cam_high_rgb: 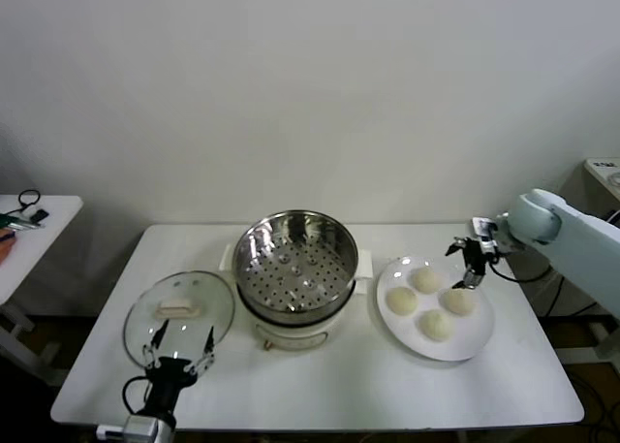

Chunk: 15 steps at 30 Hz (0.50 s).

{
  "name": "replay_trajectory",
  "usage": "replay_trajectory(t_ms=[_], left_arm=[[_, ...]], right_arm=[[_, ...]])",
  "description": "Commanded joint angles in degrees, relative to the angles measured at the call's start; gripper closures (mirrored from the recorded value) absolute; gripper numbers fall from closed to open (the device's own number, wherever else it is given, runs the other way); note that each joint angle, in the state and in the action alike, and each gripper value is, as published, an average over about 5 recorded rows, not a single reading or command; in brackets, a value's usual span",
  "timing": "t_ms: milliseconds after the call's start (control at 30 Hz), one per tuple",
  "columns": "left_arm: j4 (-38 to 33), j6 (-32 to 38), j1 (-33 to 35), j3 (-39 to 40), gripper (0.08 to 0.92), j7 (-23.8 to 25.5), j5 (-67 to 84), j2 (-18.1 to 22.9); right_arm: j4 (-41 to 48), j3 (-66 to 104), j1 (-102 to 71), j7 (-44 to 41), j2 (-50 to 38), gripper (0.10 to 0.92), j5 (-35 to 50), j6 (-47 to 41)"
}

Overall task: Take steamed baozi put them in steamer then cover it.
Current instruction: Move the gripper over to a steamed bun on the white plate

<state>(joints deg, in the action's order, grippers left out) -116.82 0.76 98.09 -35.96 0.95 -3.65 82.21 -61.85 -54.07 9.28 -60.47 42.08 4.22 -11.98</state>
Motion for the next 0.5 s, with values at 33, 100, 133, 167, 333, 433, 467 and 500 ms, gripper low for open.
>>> replay_trajectory(t_ms=[33, 100, 133, 167, 333, 433, 467, 500], left_arm=[[0.0, 0.0, 0.3, -0.2, 0.177, 0.1, -0.3, 0.1], [0.1, 0.1, 0.5, -0.3, 0.177, 0.1, -0.3, 0.1], [0.2, 0.1, 0.6, -0.4, 0.177, 0.1, -0.3, 0.0], [0.4, 0.2, 0.6, -0.5, 0.177, 0.1, -0.3, 0.0], [1.1, 0.6, 0.8, -0.6, 0.177, -0.1, -0.3, -0.3], [1.2, 0.7, 0.8, -0.4, 0.177, -0.2, -0.3, -0.3], [1.2, 0.7, 0.7, -0.3, 0.177, -0.2, -0.3, -0.2], [1.2, 0.6, 0.6, -0.3, 0.177, -0.2, -0.3, -0.1]], right_arm=[[9.4, -6.9, 3.8, -1.4, 8.7, 0.203, -2.4, -0.7], [11.1, -5.8, 2.1, -1.2, 9.7, 0.203, -3.8, -0.8], [11.7, -5.4, 1.3, -1.1, 10.0, 0.203, -4.1, -0.8], [12.3, -4.8, 0.4, -1.1, 10.4, 0.203, -4.4, -0.8], [14.5, -1.2, -3.5, -0.3, 11.8, 0.203, -4.5, -0.6], [16.3, 0.7, -4.8, 0.2, 12.8, 0.203, -5.2, 0.0], [16.9, 1.2, -5.0, 0.4, 13.1, 0.203, -5.5, 0.2], [17.7, 1.7, -5.1, 0.5, 13.5, 0.203, -5.9, 0.5]])
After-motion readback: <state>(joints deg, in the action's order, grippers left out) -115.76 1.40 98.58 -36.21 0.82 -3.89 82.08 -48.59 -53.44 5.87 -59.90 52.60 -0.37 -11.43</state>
